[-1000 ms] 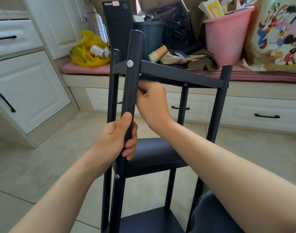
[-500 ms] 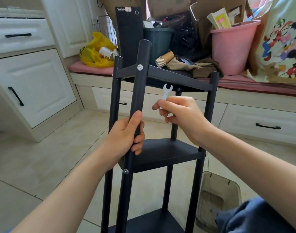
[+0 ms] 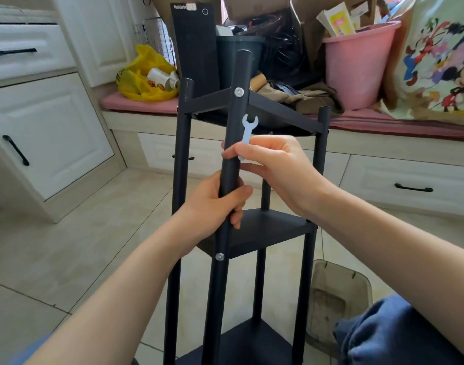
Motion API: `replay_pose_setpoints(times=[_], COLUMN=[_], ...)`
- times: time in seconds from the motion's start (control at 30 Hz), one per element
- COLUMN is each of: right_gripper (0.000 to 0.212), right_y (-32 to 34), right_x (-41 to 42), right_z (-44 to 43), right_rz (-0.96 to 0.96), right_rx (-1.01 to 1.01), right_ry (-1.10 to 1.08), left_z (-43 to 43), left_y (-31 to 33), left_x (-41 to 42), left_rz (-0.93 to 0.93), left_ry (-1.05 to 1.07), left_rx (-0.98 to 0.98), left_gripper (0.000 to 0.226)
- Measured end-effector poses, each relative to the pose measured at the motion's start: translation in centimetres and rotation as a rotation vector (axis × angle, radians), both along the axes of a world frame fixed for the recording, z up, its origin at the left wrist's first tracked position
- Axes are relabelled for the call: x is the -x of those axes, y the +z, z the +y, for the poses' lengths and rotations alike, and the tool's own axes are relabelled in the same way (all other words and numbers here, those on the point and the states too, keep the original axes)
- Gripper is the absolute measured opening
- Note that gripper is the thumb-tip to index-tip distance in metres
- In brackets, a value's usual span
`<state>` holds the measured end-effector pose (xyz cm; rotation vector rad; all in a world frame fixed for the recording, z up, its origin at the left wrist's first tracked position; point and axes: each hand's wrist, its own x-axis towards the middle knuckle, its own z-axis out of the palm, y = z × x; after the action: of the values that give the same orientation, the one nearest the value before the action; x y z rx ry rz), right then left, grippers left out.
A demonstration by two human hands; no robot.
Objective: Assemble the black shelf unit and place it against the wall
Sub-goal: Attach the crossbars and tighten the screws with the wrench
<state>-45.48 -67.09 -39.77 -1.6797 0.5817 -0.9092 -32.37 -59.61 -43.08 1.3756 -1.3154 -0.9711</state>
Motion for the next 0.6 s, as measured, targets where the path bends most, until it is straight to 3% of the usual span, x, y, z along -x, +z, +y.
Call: replay_pose_setpoints(times=[0.17,0.37,0.6], right_gripper=[0.019,0.019,0.017], right_y=[0.1,0.0,-0.1], right_x=[0.0,-0.3,0.1], right_z=[-0.2,-0.5,-1.0], right_rz=[0.004,0.010,-0.025], right_rx=[-0.010,0.001,-0.095], right_ry=[-0.011,-0.020,-0.054], left_z=[0.3,1.0,4.2], left_y=[-0.1,-0.7,-3.1], left_x=[-0.2,-0.5,1.0], left_rz=[-0.091,-0.373,-0.275], left_ry=[0.046,0.309,0.523], left_rx=[-0.032,0.091,0.226], left_gripper=[0.012,0.030,0.017])
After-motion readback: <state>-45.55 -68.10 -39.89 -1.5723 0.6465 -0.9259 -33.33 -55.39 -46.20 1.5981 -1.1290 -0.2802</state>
